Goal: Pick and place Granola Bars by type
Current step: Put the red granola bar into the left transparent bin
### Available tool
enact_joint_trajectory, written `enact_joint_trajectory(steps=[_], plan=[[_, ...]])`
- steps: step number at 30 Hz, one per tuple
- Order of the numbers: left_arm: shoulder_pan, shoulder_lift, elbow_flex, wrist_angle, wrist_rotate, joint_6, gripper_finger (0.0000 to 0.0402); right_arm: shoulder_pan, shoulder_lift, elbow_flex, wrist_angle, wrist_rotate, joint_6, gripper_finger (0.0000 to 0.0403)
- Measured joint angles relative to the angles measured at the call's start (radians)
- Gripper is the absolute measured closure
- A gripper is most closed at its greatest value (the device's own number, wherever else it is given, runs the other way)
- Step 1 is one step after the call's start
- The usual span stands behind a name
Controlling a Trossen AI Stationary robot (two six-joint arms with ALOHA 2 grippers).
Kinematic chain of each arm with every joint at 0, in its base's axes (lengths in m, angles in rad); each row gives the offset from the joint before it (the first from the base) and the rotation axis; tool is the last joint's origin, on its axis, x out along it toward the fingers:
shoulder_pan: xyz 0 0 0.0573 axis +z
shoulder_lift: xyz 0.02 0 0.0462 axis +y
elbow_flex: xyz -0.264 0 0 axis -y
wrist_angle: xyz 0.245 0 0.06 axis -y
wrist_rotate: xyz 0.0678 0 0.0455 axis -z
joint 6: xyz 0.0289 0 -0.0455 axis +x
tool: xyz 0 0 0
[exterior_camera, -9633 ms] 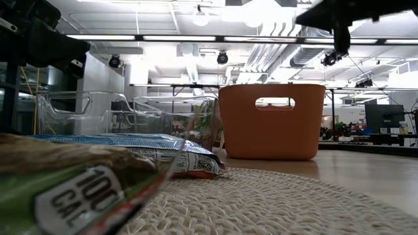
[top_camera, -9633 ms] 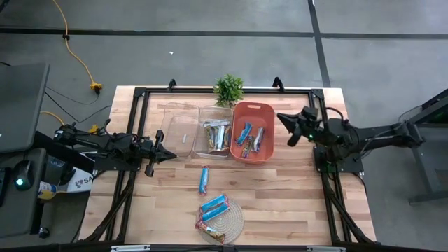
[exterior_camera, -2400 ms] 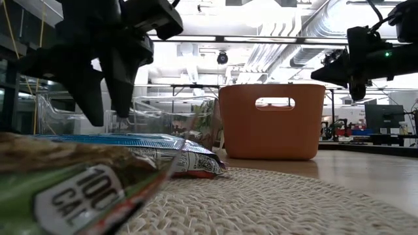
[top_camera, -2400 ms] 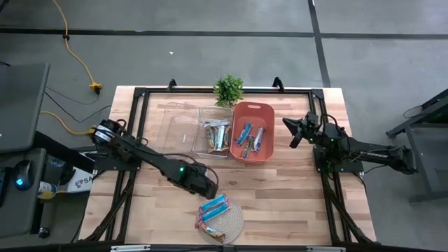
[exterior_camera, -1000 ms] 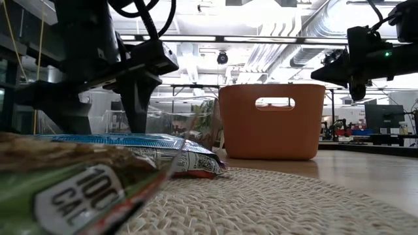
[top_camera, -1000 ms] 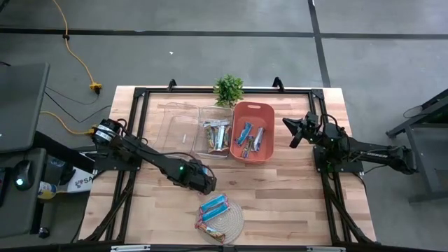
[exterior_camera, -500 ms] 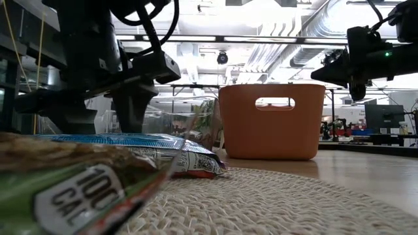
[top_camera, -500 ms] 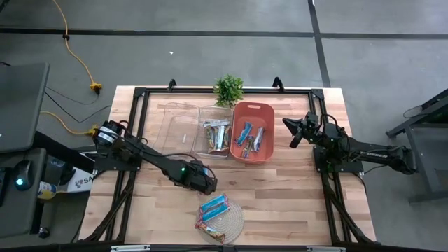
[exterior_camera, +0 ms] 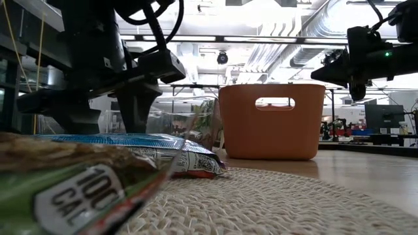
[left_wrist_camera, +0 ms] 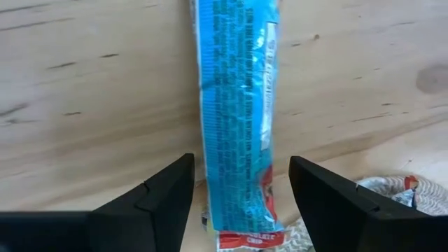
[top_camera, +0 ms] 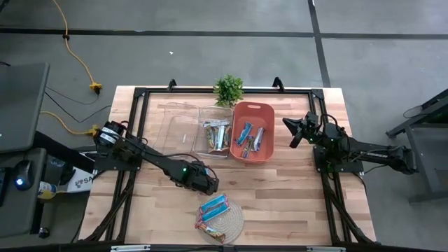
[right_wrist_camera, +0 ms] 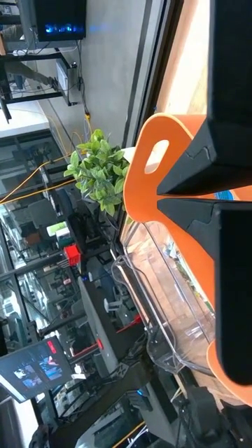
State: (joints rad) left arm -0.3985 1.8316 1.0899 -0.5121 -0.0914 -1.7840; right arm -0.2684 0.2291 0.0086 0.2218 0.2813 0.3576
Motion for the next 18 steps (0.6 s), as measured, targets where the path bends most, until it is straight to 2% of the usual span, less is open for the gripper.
enact_joint_trajectory(steps=[18], plan=[[0.0, 0.0, 0.011, -0.008, 0.0, 0.004, 0.0183, 0.0, 0.0, 0.0, 0.0, 0.0, 0.0, 0.0402]])
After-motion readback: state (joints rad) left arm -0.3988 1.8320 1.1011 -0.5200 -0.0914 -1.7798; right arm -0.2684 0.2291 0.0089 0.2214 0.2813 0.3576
